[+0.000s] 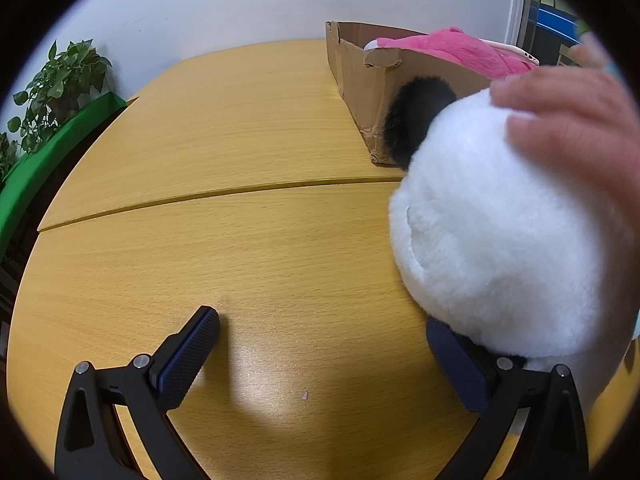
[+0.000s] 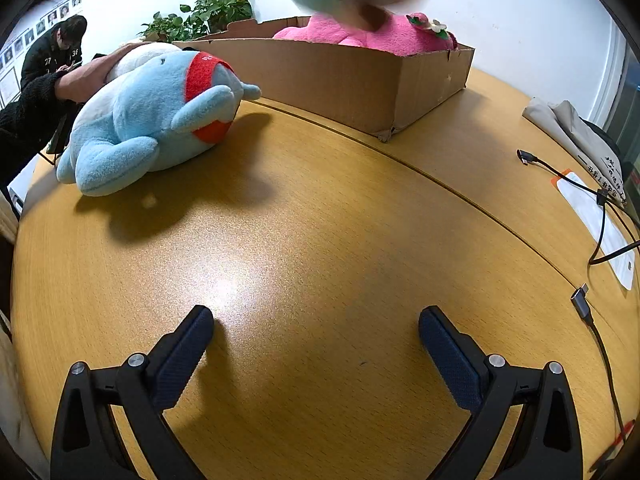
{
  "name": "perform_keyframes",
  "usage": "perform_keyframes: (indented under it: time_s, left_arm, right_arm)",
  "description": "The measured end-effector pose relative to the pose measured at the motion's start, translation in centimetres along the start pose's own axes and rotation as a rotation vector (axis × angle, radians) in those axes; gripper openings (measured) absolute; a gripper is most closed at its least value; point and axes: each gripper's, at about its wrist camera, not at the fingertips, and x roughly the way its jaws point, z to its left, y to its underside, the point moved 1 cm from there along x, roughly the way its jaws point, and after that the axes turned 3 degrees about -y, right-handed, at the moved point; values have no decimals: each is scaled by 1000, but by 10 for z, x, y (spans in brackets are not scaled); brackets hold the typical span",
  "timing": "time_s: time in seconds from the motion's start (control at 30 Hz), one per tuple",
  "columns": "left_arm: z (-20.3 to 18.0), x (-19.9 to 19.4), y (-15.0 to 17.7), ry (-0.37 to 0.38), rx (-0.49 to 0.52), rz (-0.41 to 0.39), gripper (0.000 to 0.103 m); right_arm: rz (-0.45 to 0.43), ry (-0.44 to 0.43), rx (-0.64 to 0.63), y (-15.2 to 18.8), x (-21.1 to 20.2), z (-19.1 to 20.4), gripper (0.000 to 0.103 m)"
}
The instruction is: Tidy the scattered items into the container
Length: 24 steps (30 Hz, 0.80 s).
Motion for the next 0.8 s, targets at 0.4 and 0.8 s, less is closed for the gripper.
perform_keyframes:
  time_s: [0.4,0.8]
  left_arm:
    - [0,0,0,-4,-5,0,103]
    - [0,-2,3,-6,-8,0,103]
  right_arm:
    - [0,-2,-3,0,0,0,103]
    - [-1,-4,-5,2,-1,1,103]
